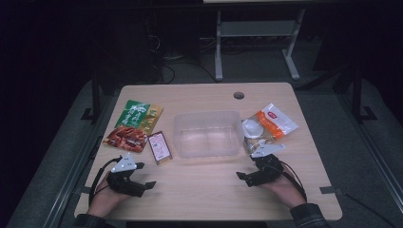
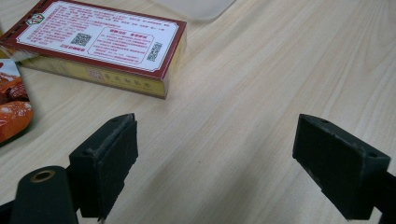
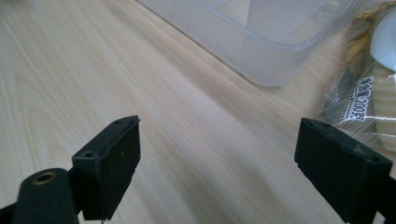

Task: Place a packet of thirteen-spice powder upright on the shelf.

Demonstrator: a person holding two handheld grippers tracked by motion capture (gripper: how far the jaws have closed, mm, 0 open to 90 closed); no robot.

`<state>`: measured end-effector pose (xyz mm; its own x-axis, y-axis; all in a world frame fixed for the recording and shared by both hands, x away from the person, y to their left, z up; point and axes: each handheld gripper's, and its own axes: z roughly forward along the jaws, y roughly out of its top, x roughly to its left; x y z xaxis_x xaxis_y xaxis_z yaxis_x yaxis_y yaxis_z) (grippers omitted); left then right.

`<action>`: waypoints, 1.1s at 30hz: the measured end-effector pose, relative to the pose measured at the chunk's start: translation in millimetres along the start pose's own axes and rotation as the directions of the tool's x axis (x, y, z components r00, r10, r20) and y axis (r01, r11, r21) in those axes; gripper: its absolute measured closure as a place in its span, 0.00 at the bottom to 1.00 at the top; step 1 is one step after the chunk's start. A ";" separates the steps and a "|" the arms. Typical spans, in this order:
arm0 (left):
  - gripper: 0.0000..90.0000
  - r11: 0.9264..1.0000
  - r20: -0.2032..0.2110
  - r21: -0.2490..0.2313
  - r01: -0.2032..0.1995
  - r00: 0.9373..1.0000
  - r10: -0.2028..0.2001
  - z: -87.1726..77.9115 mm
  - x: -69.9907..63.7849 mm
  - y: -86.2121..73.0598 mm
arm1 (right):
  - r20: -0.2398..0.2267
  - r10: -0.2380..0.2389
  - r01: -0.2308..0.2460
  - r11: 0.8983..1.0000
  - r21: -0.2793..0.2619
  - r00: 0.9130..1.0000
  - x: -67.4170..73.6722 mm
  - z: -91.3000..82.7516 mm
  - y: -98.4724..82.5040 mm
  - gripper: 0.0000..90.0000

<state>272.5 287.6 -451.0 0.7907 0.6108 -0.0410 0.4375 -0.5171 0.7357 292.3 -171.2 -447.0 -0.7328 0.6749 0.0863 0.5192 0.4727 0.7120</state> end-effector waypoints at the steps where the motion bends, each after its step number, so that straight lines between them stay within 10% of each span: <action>1: 0.15 1.000 0.000 0.000 -0.002 1.000 0.002 0.0 0.2 0.1 | 0.002 0.004 -0.004 1.000 0.000 1.000 -0.1 -0.4 -0.1 0.16; 17: 0.31 0.998 0.018 -0.024 0.056 0.998 -0.055 -5.4 18.5 11.3 | 0.040 0.029 -0.028 1.000 -0.007 0.999 0.8 -5.7 -6.6 0.16; 33: 1.00 0.992 -0.028 -0.059 0.112 0.993 -0.114 -11.1 49.0 40.1 | 0.046 0.048 -0.047 0.999 -0.006 0.998 -0.7 -5.3 -8.6 0.16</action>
<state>324.1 303.4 -416.0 0.7236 0.6821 -0.1060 0.4977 -0.4091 0.7648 286.1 -178.7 -449.5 -0.6863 0.7220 0.0879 0.5507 0.4369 0.7112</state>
